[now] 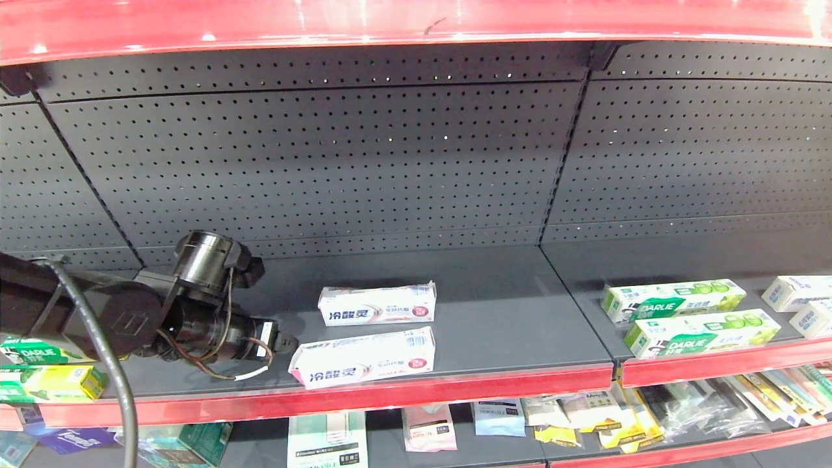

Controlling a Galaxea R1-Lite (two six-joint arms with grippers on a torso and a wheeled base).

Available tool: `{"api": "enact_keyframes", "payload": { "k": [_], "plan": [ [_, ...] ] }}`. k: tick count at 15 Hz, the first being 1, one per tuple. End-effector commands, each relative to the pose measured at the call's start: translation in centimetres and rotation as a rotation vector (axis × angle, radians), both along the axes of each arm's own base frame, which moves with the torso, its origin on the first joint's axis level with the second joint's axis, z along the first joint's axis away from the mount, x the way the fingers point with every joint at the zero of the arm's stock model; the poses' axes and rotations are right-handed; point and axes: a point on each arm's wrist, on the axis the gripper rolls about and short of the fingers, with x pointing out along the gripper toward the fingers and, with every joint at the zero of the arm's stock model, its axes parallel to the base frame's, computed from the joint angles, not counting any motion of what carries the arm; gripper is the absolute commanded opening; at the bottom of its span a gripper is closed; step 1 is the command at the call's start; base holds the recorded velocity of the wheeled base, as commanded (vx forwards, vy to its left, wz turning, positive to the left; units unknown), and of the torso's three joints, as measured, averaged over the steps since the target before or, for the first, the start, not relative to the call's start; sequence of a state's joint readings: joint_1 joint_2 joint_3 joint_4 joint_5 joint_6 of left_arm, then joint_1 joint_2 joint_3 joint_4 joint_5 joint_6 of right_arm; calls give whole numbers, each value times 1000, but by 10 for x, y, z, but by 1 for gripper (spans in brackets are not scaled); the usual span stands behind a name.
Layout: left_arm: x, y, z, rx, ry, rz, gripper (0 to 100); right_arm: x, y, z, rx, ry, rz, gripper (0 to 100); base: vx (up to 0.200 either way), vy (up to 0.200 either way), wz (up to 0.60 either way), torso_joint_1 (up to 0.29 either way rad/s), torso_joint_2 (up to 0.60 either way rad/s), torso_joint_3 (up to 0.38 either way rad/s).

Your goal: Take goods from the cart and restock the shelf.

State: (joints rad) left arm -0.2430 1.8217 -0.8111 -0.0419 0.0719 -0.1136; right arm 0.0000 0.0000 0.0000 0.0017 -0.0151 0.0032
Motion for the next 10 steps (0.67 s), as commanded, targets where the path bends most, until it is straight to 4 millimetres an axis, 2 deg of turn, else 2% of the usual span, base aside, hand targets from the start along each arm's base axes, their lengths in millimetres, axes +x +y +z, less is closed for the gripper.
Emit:
{"api": "enact_keyframes", "payload": {
  "k": [1, 5, 6, 8, 9, 10],
  "plan": [
    [-16, 10, 18, 16, -39, -20, 100, 0, 0, 0, 0, 1, 0, 100, 0, 0, 0, 0, 0, 0],
    [-43, 33, 37, 27, -124, -22, 100, 0, 0, 0, 0, 1, 0, 100, 0, 0, 0, 0, 0, 0],
    [-63, 46, 45, 6, -215, 11, 100, 0, 0, 0, 0, 1, 0, 100, 0, 0, 0, 0, 0, 0],
    [-88, 60, 48, -30, -332, 38, 100, 0, 0, 0, 0, 1, 0, 100, 0, 0, 0, 0, 0, 0],
    [-111, 71, 57, -59, -465, 58, 100, 0, 0, 0, 0, 1, 0, 100, 0, 0, 0, 0, 0, 0],
    [-121, 76, 67, -62, -525, 84, 100, 0, 0, 0, 0, 1, 0, 100, 0, 0, 0, 0, 0, 0]
  ]
}}
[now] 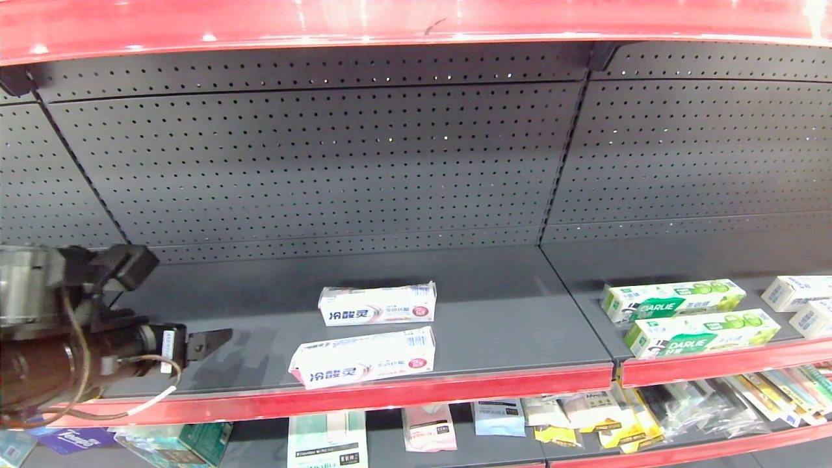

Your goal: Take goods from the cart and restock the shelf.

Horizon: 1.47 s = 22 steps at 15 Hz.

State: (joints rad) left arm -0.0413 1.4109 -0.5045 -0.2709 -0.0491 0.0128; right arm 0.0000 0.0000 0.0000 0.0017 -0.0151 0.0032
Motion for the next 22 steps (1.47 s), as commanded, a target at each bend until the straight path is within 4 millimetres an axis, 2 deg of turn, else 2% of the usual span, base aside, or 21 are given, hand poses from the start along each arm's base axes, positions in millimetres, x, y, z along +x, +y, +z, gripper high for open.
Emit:
{"api": "enact_keyframes", "payload": {
  "k": [1, 3, 4, 6, 7, 8, 9, 11, 15, 20, 22],
  "plan": [
    [-61, 20, 33, -30, -279, 73, 100, 0, 0, 0, 0, 1, 1, 100, 0, 0, 0, 0, 0, 0],
    [-83, 18, 47, -21, -379, 62, 100, 0, 0, 0, 0, 1, 0, 100, 0, 0, 0, 0, 0, 0],
    [-100, 16, 47, 14, -410, 48, 100, 0, 0, 0, 0, 1, 1, 100, 0, 0, 0, 0, 0, 0],
    [-128, 14, 33, 97, -441, 6, 100, 0, 0, 0, 0, 0, 1, 100, 0, 0, 0, 0, 0, 0],
    [-149, 12, 23, 136, -492, -7, 100, 0, 0, 0, 0, 1, 0, 100, 0, 0, 0, 0, 0, 0],
    [-160, 10, 16, 144, -524, -10, 100, 0, 0, 0, 0, 1, 1, 100, 0, 0, 0, 0, 0, 0],
    [-187, 8, -12, 145, -574, -3, 100, 0, 0, 0, 0, 1, 1, 100, 0, 0, 0, 0, 0, 0],
    [-217, 5, -48, 147, -650, 7, 100, 0, 0, 0, 0, 1, 0, 100, 0, 0, 0, 0, 0, 0],
    [-217, 5, -62, 133, -605, 15, 100, 0, 0, 0, -5, 0, 6, 100, 0, 0, 0, 0, 0, 0],
    [-217, 5, -62, 92, -601, 35, 100, 0, 0, 0, -9, 1, 11, 100, 0, 0, 0, 0, 0, 0],
    [-217, 5, -62, 88, -601, 34, 100, 0, 0, 0, -8, 1, 9, 100, 0, 0, 600, 2, 2, 2]
  ]
}}
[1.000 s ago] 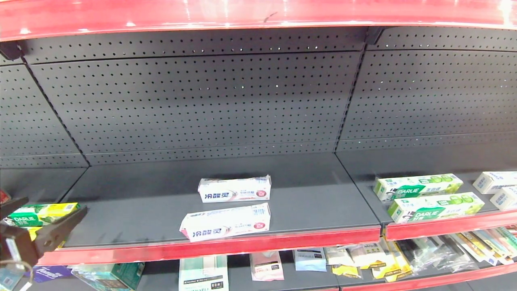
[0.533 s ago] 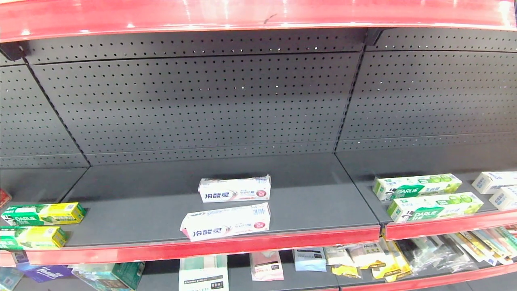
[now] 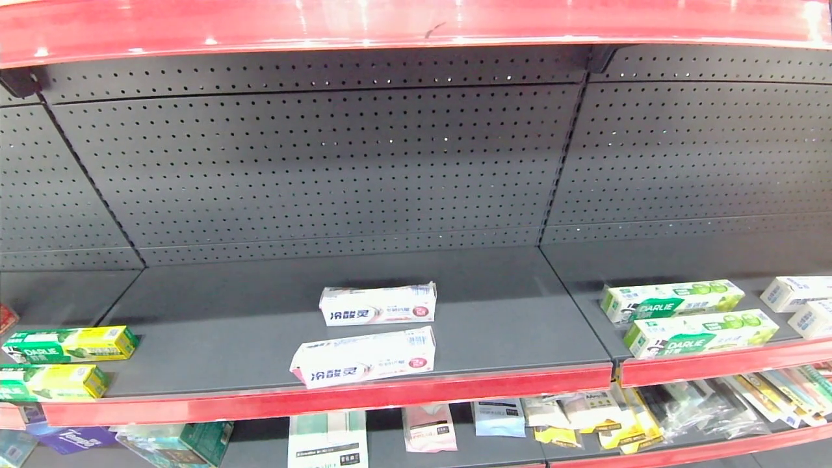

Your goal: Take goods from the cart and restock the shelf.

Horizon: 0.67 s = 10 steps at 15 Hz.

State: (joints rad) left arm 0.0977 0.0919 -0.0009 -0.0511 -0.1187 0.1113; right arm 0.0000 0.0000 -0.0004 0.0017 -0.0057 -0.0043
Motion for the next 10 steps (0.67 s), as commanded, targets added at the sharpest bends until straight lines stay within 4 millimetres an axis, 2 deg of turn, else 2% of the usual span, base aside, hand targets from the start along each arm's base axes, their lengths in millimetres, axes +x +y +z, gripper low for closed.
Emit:
{"api": "enact_keyframes", "payload": {
  "k": [1, 4, 10],
  "plan": [
    [0, 0, 0, -7, 0, 0, 100, 0, 0, 0, 0, 0, 0, 100, 0, 0, 600, -2, 2, 2],
    [0, 0, 0, -45, -1, 3, 100, 0, 0, 0, 3, 2, 0, 100, 0, 0, 600, 7, -1, -4],
    [0, 0, 0, -54, -1, 3, 100, 0, 0, 0, 3, 2, 0, 100, 0, 0, 0, 0, 0, 0]
  ]
}}
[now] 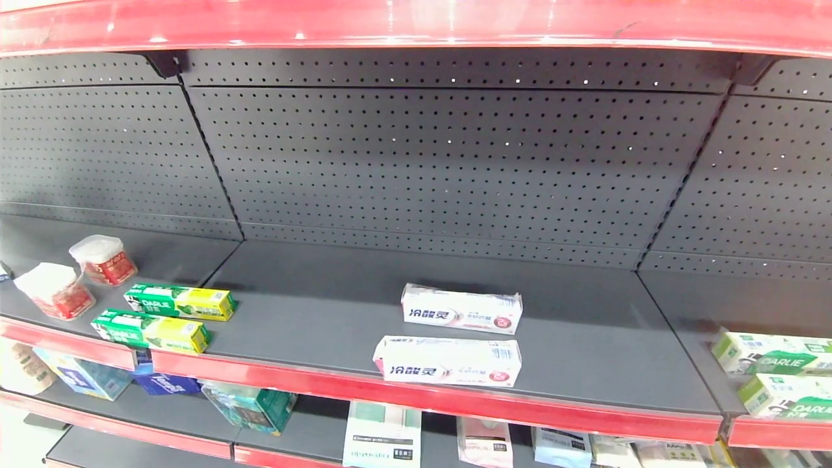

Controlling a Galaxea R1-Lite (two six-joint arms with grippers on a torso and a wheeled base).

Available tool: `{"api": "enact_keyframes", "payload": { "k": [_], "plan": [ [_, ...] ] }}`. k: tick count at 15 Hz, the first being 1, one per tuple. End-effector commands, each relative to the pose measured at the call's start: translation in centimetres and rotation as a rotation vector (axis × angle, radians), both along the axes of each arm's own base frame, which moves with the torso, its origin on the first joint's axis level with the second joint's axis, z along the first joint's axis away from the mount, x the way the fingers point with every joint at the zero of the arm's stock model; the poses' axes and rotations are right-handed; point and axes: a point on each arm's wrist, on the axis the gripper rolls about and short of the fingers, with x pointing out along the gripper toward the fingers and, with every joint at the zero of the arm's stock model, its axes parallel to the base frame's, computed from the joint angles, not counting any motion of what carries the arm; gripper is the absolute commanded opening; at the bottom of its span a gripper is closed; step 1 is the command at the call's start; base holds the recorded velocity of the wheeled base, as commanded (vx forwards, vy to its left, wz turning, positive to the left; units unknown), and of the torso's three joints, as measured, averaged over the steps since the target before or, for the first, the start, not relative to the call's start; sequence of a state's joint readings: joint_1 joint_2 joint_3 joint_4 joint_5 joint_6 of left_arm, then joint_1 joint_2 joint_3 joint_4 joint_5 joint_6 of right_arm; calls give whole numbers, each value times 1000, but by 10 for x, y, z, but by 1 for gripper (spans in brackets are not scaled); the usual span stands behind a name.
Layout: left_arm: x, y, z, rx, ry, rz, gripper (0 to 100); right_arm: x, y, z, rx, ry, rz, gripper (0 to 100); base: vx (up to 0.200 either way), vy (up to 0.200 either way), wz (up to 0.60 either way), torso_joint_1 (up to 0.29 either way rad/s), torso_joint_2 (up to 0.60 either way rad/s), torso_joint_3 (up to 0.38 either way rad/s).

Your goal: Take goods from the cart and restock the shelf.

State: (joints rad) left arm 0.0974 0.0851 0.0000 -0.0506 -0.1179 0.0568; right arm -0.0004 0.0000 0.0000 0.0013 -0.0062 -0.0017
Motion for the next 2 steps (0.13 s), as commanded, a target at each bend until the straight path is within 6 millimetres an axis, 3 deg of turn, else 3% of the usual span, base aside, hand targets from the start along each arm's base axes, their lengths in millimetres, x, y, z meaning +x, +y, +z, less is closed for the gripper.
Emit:
{"api": "enact_keyframes", "payload": {
  "k": [1, 2],
  "plan": [
    [0, 0, 0, 0, 4, 0, 100, 0, 0, 0, 0, 2, 0, 100, 0, 0, 0, 0, 0, 0],
    [0, 0, 0, 1, 5, -1, 100, 0, 0, 0, -1, 0, -1, 100, 0, 0, 0, 0, 0, 0]
  ]
}}
